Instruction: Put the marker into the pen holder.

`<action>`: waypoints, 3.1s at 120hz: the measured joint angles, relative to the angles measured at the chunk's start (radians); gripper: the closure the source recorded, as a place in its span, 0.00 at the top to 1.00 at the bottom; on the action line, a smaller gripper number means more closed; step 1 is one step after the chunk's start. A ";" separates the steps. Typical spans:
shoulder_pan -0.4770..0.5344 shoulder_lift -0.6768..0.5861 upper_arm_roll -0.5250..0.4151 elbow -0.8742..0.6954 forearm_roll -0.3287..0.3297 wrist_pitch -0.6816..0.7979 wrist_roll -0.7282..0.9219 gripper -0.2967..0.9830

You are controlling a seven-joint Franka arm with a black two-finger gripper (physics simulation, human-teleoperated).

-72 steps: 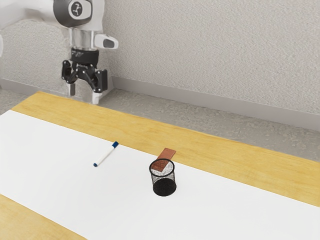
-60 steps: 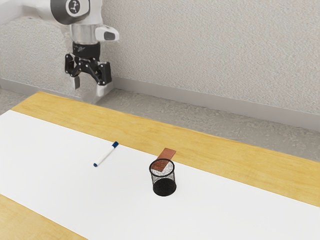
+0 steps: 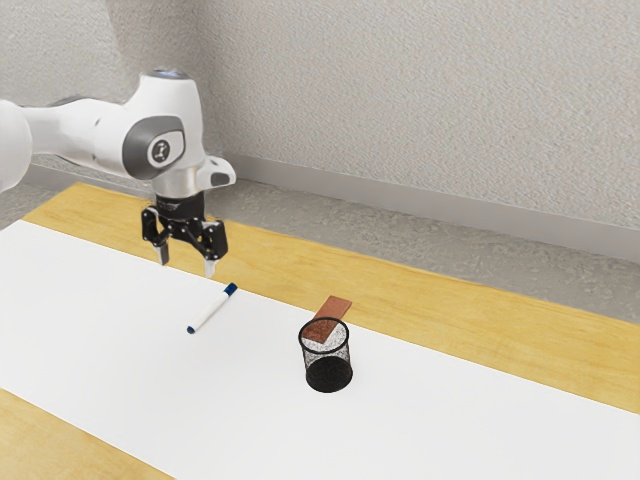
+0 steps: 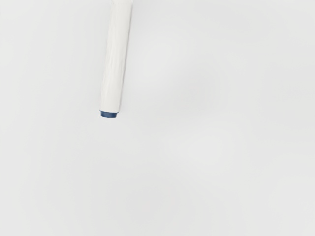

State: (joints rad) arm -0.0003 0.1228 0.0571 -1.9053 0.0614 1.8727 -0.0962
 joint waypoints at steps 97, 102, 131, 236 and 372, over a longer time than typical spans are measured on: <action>0.008 0.379 0.090 0.143 -0.077 0.315 0.270 0.77; 0.009 0.391 0.091 0.155 -0.079 0.315 0.282 0.77; 0.010 0.451 0.104 0.203 -0.091 0.307 0.341 0.71; 0.010 0.492 0.096 0.252 -0.101 0.316 0.455 0.35; 0.002 0.103 -0.072 0.082 -0.113 0.340 0.483 0.22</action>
State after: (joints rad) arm 0.0022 0.2258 -0.0149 -1.8228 -0.0516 2.2123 0.3867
